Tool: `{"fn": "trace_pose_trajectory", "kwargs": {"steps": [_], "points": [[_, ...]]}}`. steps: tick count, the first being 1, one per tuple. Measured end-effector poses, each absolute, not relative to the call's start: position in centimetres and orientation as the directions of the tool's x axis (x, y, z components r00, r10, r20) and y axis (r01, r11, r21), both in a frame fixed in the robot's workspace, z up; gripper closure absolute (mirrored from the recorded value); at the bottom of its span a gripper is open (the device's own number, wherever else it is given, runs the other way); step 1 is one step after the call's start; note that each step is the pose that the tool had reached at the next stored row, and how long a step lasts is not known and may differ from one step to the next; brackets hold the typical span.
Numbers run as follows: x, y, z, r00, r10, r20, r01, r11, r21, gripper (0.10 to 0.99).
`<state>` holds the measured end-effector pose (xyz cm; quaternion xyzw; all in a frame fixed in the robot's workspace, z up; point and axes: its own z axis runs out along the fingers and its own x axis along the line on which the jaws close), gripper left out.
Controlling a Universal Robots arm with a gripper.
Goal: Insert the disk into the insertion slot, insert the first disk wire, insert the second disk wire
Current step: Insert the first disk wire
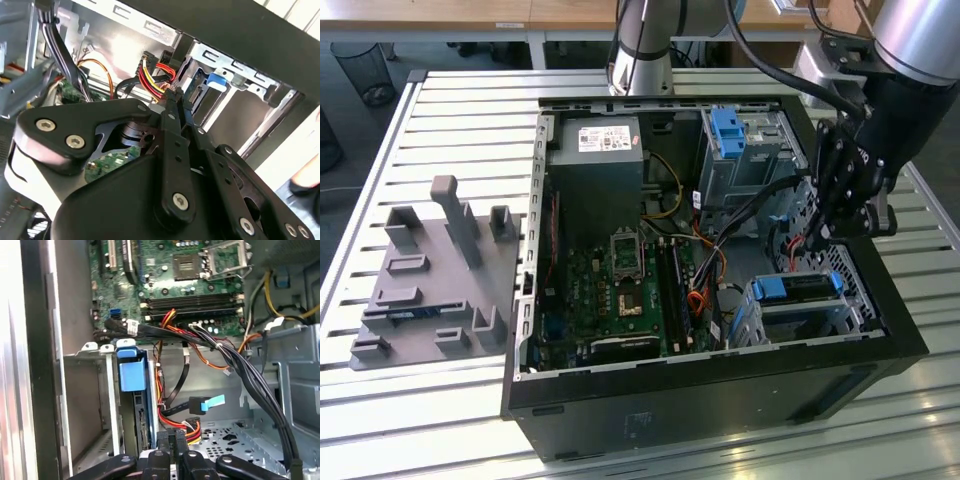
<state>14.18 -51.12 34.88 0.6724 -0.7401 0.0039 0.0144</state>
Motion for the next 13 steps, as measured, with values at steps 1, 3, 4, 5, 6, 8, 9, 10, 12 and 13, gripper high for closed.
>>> {"fn": "trace_pose_trajectory", "kwargs": {"steps": [1, 3, 4, 5, 6, 8, 9, 10, 12, 13], "points": [[14.18, -51.12, 34.87, -0.078, -0.997, 0.027, -0.997, 0.078, 0.014, 0.922], [14.18, -51.12, 34.85, -0.043, -0.999, 0.027, -0.999, 0.043, 0.014, 0.922], [14.18, -51.12, 34.83, -0.026, -0.999, 0.027, -1.000, 0.026, 0.014, 0.922], [14.18, -51.12, 34.82, -0.008, -1.000, 0.026, -1.000, 0.009, 0.014, 0.922], [14.18, -51.12, 34.82, 0.006, -1.000, 0.027, -1.000, -0.005, 0.014, 0.922], [14.17, -51.18, 34.79, 0.022, -0.999, 0.026, -1.000, -0.021, 0.013, 0.922], [14.15, -51.25, 34.80, 0.025, -0.999, 0.026, -1.000, -0.025, 0.013, 0.922], [14.14, -51.32, 34.80, 0.027, -0.999, 0.027, -1.000, -0.027, 0.013, 0.922], [14.13, -51.51, 34.79, 0.030, -0.999, 0.026, -0.999, -0.030, 0.012, 0.922], [14.12, -51.68, 34.79, 0.032, -0.999, 0.026, -0.999, -0.032, 0.012, 0.922]]}}
